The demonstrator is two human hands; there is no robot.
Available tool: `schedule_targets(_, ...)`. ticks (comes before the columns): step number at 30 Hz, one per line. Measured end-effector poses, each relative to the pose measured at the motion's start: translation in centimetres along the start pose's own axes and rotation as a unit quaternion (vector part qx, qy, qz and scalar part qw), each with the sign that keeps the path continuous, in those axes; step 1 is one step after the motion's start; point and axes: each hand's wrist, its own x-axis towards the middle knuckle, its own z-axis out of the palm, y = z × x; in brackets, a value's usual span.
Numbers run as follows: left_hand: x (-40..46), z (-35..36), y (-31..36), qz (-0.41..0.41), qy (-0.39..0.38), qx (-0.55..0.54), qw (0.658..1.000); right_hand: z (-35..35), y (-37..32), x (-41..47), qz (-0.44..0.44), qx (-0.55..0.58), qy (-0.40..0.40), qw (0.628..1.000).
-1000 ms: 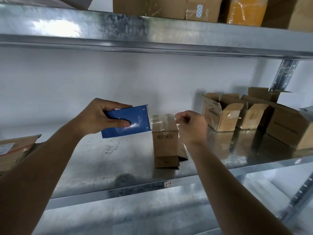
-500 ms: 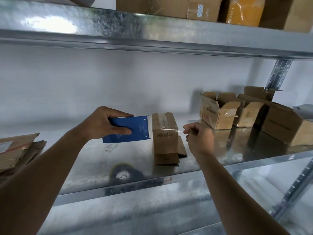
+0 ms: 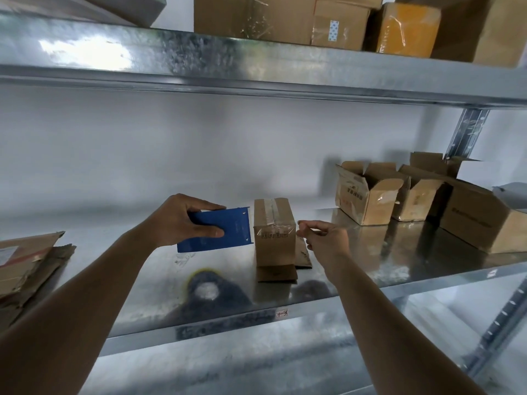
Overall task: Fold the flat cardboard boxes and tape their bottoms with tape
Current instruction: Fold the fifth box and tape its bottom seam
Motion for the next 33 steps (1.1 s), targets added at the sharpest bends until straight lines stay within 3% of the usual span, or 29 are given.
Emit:
schedule_targets(7, 1.2, 0.8, -0.5, -0.008, 0.0, 0.025, 1.0, 1.6, 0.8, 1.0, -0.047, -0.113, 0.004, 0.992)
schedule_targets(12, 1.8, 0.9, -0.6, -0.007, -0.005, 0.045, 0.999, 2.6, 0.4, 1.9, 0.033, -0.108, -0.037, 0.993)
schedule_targets(14, 1.9, 0.7, -0.9, -0.011, -0.006, 0.04, 0.999, 2.6, 0.8, 1.8, 0.018, -0.123, -0.012, 0.992)
schedule_targets(16, 2.0, 0.6, -1.2, -0.012, -0.007, 0.037, 0.999, 2.5, 1.4, 1.0, -0.09, -0.138, 0.072, 0.984)
schedule_targets(18, 2.0, 0.6, -1.3, -0.012, -0.004, 0.031, 0.999, 2.6, 1.5, 0.3, -0.275, -0.172, 0.129, 0.937)
schedule_targets(21, 2.1, 0.9, -1.3, -0.006, -0.006, 0.019, 1.0, 3.7, 1.2, 0.8, -0.476, -0.254, 0.064, 0.839)
schedule_targets(24, 2.2, 1.0, -1.3, -0.005, -0.007, 0.011, 1.0, 4.5, 0.7, 1.7, -0.503, -0.36, 0.002, 0.786)
schedule_targets(29, 1.9, 0.6, -1.5, -0.003, -0.002, -0.015, 1.0, 3.2, 1.3, 2.1, -0.418, -0.366, -0.041, 0.83)
schedule_targets(33, 1.5, 0.5, -1.6, -0.001, 0.003, -0.029, 1.0, 2.4, 1.9, 2.8, -0.431, -0.324, -0.024, 0.842)
